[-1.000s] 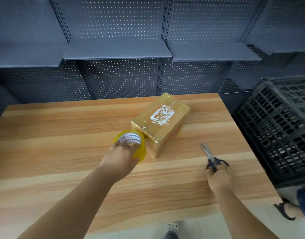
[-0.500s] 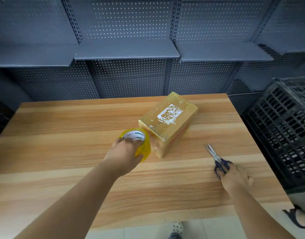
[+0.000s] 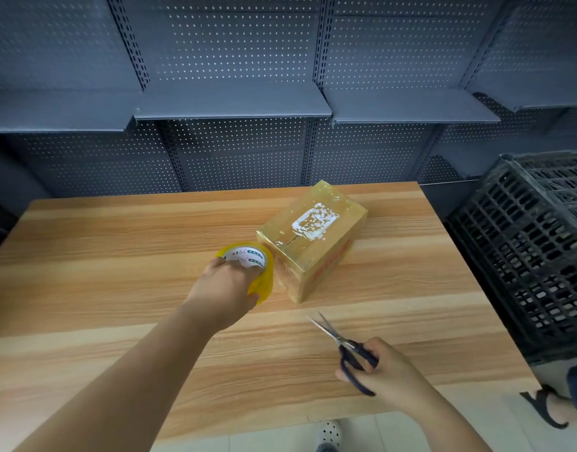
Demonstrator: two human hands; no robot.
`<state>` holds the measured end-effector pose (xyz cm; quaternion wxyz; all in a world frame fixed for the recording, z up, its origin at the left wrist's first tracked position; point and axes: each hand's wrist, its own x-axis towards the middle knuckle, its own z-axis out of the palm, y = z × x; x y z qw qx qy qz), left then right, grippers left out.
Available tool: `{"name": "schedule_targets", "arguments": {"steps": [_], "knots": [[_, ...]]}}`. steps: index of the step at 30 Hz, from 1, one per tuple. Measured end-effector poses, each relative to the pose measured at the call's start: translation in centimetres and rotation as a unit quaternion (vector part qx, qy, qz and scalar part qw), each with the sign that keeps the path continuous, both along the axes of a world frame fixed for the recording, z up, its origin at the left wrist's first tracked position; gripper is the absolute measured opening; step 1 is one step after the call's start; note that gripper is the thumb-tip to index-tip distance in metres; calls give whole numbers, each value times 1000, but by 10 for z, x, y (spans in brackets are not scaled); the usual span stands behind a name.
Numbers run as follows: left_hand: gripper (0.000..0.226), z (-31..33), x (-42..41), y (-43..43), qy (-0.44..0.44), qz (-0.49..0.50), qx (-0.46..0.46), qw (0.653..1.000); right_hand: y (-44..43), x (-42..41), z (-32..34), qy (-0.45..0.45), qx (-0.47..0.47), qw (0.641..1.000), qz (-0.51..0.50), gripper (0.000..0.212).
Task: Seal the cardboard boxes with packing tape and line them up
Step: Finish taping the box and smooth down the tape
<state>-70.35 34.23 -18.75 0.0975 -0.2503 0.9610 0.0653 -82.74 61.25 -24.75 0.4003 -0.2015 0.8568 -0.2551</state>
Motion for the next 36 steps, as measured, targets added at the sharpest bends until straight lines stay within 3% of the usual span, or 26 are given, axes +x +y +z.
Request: {"name": "schedule_targets", "arguments": {"steps": [2,6,13,17,36], "knots": [[44,0,1,-1,7,-8,-6,1000,-8,-2,38,132,46,986,90,65],[41,1,2,-1,12,-24,-25,999,-32,-22,126,347,79,899,257,51],[39,-8,4,-6,21,-20,-23,999,-109,-36,177,515,53,755,402,38],[39,-10,6,-7,22,-21,-23,999,-136,-38,172,533,83,723,431,34],[43,4,8,-3,-3,-11,-66,998,-186,-31,169,506,186,672,508,28]]}}
